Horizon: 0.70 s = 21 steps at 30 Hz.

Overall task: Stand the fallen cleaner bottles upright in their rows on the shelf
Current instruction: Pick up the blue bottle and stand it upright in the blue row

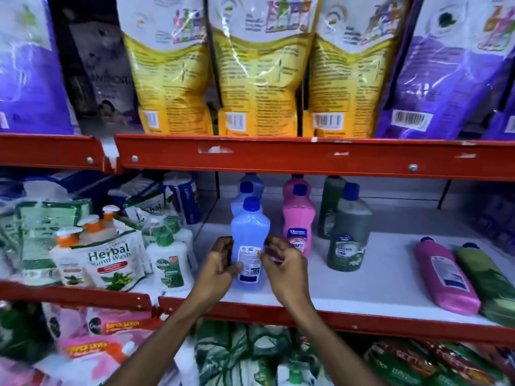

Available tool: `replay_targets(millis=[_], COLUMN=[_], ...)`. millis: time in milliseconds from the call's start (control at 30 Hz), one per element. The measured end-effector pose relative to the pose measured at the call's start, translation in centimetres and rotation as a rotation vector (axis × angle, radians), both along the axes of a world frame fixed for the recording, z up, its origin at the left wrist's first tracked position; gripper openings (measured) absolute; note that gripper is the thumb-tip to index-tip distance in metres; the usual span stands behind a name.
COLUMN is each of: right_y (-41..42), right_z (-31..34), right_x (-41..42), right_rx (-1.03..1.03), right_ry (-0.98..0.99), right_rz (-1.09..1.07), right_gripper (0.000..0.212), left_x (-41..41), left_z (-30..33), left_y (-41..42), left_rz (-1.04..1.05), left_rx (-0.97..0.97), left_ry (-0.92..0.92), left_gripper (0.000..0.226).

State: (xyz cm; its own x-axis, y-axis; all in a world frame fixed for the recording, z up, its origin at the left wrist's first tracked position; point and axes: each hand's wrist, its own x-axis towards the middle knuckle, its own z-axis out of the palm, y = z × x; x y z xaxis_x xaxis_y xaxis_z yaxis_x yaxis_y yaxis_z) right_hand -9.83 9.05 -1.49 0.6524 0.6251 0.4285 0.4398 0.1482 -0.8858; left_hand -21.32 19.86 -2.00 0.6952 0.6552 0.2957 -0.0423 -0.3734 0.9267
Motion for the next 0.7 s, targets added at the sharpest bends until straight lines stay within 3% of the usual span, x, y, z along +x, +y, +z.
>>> replay_targets(millis=[167, 367, 567, 700], right_y=[1.0, 0.8, 1.9, 2.2], right_z=[-0.9, -2.9, -3.9, -3.0], right_x=[-0.4, -2.4, -3.4, -1.8], right_rx=[-0.068, 0.020, -0.109, -0.225], right_ry=[-0.029, 0.043, 0.138, 0.047], right_rz=[-0.118, -0.350, -0.116, 0.105], right_gripper=[0.034, 0.025, 0.054, 0.064], left_x=[0.7, 0.1, -0.5, -1.0], left_z=[-1.8, -2.2, -2.3, -2.0], left_y=[1.7, 3.7, 4.2, 4.0], left_rz=[-0.045, -0.137, -0.059, -0.075], left_rx=[-0.056, -0.103, -0.039, 0.131], left_ry=[-0.047, -0.014, 0.051, 0.123], left_gripper=[0.040, 0.047, 0.024, 0.034])
